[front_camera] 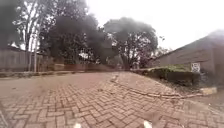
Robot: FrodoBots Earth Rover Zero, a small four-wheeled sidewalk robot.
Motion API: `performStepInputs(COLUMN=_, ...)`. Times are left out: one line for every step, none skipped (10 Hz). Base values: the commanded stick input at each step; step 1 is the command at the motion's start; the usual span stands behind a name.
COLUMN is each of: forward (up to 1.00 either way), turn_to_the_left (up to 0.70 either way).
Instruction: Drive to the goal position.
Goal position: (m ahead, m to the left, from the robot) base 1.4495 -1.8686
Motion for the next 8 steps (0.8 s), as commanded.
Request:
performStepInputs(forward=0.5, turn_to_the_left=0.0)
performStepInputs(forward=0.5, turn_to_the_left=0.0)
performStepInputs(forward=0.5, turn_to_the_left=0.0)
performStepInputs(forward=0.5, turn_to_the_left=0.0)
performStepInputs(forward=0.5, turn_to_the_left=0.0)
performStepInputs(forward=0.5, turn_to_the_left=0.0)
performStepInputs(forward=0.5, turn_to_the_left=0.01)
performStepInputs(forward=0.5, turn_to_the_left=0.05)
